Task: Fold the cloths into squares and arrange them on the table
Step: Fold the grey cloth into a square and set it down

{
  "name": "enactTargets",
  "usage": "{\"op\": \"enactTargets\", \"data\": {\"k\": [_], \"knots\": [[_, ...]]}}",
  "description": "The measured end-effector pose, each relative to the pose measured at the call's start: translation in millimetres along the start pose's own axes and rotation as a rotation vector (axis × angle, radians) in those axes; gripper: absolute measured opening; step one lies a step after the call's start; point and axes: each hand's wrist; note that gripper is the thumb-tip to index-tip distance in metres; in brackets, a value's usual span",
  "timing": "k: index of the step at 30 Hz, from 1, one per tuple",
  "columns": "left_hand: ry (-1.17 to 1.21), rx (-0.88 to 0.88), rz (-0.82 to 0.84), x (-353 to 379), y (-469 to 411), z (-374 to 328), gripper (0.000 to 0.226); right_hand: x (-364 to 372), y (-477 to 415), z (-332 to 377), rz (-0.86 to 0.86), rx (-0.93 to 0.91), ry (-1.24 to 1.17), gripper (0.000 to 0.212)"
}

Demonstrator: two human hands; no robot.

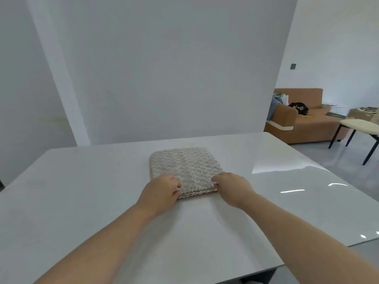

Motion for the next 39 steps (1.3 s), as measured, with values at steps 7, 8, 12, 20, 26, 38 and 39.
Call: {"op": "enactTargets", "data": {"k": [7, 8, 12, 20, 26, 38, 39], "knots": [[0.009, -0.008, -0.008, 15.6, -0.5, 5.7, 0.008, 17.1, -4.9, -11.6, -0.019, 0.008, -0.027, 0.017], [0.006, -0.015, -0.011, 18.2, -0.3, 9.2, 0.007, 18.9, -6.3, -12.7, -0.025, 0.006, -0.046, 0.018], [0.024, -0.04, 0.007, 26.5, -1.7, 20.6, 0.013, 27.7, -15.5, -18.3, -0.05, -0.015, -0.076, 0.02], [0.063, -0.044, -0.024, 28.3, -1.4, 29.7, 0.017, 39.1, -27.3, -27.5, -0.031, -0.082, -0.067, 0.023], [0.043, -0.015, -0.073, 27.4, -0.6, 36.2, 0.015, 34.8, -27.5, -39.1, -0.033, -0.116, -0.04, 0.023], [0.148, -0.311, -0.15, -2.7, -28.3, 43.5, 0.011, 9.5, -46.6, -43.9, -0.106, 0.058, -0.307, 0.02], [0.177, -0.327, -0.163, -6.0, -31.5, 44.1, 0.01, 6.8, -48.6, -42.8, -0.127, 0.061, -0.353, 0.018]]}}
Point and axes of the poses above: each hand's wrist, its own y-axis away from the middle knuckle, its own x-axis out of the palm, z = x × y, and after that the axes turned 1 degree about -y, right-handed
